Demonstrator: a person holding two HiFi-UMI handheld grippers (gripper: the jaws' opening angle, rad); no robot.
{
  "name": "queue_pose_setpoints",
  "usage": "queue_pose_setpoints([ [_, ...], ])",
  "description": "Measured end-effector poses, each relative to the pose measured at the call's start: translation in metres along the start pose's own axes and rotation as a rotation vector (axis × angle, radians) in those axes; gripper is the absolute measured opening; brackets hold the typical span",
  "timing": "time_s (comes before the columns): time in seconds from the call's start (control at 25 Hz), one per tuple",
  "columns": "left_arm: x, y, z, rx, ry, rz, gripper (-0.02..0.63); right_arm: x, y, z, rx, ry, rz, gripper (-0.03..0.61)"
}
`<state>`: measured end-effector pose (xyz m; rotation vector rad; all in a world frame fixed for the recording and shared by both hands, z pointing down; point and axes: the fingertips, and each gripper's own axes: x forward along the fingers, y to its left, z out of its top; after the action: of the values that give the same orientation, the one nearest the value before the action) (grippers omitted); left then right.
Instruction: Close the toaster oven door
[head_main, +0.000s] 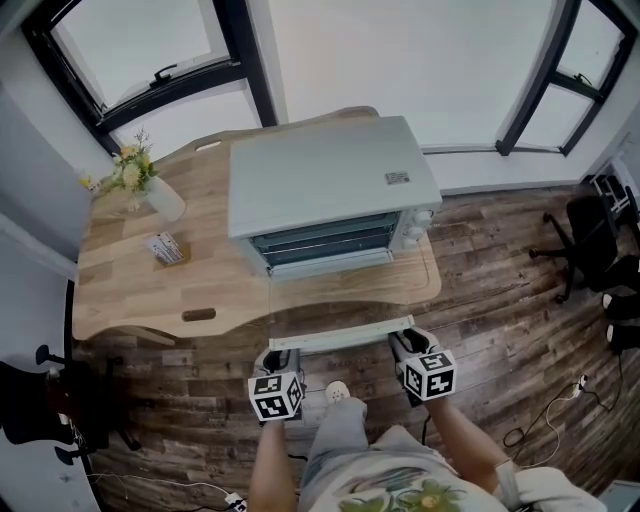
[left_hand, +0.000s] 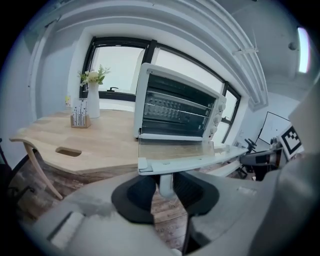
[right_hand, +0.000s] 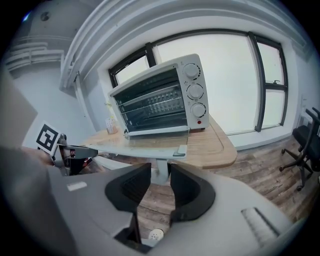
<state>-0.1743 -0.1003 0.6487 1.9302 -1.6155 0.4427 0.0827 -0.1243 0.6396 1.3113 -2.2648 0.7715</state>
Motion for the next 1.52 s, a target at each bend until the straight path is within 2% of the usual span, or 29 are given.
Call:
queue_pose_setpoints([
  [0.68, -0.018, -0.002, 0.049, 0.051, -0.043, 0.005, 0.109, -0.013, 0.004, 0.054, -0.019, -0.041, -0.060, 0.087],
  [1.16, -0.023, -0.004, 0.073, 0.027, -0.057, 0.002, 0.104, -0.020, 0.008, 0.080, -0.057, -0.085, -0.095, 0.083],
  [1.52, -0.025, -0.004, 0.087, 0.043, -0.090, -0.013, 0.110, -0.023, 0.009, 0.093, -0.053, -0.126, -0.118, 0.080],
])
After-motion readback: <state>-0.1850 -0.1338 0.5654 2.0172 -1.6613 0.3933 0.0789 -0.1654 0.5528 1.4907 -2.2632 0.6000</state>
